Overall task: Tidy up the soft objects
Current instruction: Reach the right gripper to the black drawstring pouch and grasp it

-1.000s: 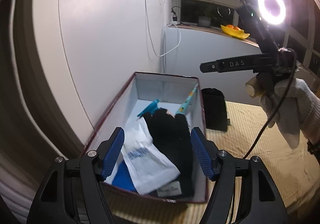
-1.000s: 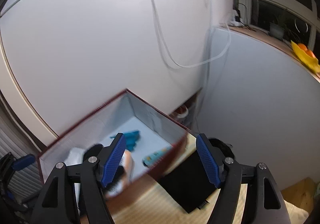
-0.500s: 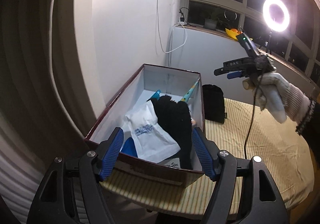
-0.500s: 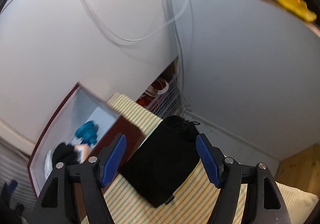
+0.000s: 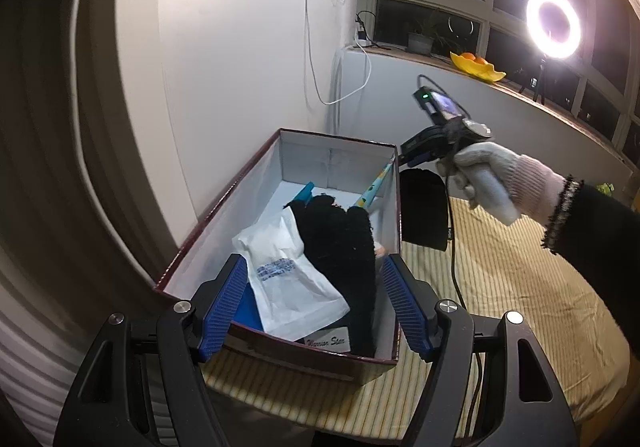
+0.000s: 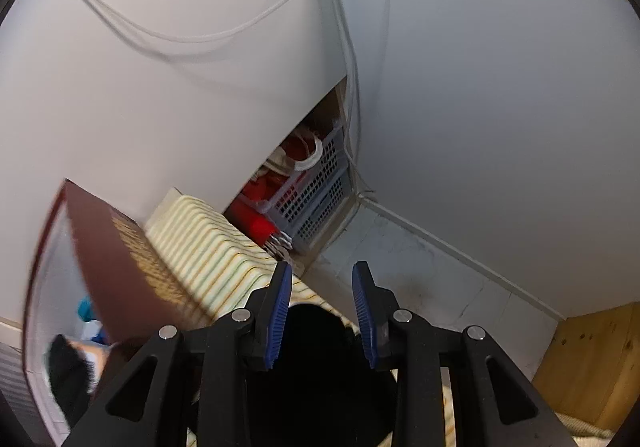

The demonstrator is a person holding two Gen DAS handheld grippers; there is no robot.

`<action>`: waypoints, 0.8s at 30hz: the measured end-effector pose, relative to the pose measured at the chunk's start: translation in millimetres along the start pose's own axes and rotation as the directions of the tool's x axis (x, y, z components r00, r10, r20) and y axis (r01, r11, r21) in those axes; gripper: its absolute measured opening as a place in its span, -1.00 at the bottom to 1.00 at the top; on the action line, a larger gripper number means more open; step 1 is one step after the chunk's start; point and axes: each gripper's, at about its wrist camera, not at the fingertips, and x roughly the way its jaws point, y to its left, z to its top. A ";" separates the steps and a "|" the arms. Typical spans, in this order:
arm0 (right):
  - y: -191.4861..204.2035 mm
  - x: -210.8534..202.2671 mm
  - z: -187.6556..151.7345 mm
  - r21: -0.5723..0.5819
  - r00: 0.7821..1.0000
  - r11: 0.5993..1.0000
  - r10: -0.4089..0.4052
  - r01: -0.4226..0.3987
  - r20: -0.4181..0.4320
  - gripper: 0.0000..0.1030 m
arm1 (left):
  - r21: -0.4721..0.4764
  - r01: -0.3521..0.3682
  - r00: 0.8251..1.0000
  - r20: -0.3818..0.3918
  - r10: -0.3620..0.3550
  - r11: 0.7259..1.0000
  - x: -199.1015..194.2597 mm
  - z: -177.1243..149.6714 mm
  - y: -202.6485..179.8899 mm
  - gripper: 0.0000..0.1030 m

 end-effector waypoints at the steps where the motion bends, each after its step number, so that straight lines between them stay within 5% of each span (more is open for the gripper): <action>1: 2.8 6.0 1.4 -0.021 1.000 1.000 -0.012 0.012 -0.015 -0.45 | 0.001 0.000 1.000 0.000 0.000 1.000 0.0 0.1 -0.6 0.36; 11: 14.5 -8.1 -25.8 -0.191 0.991 0.980 -0.078 0.057 -0.108 -0.45 | -0.006 0.028 1.000 -0.005 -0.029 1.000 -2.2 -0.8 -7.2 0.36; 24: -25.2 -106.3 -120.8 -0.161 0.995 0.987 -0.035 0.020 -0.091 -0.45 | 0.043 0.126 0.992 0.010 -0.127 0.991 -21.1 -6.4 -46.1 0.36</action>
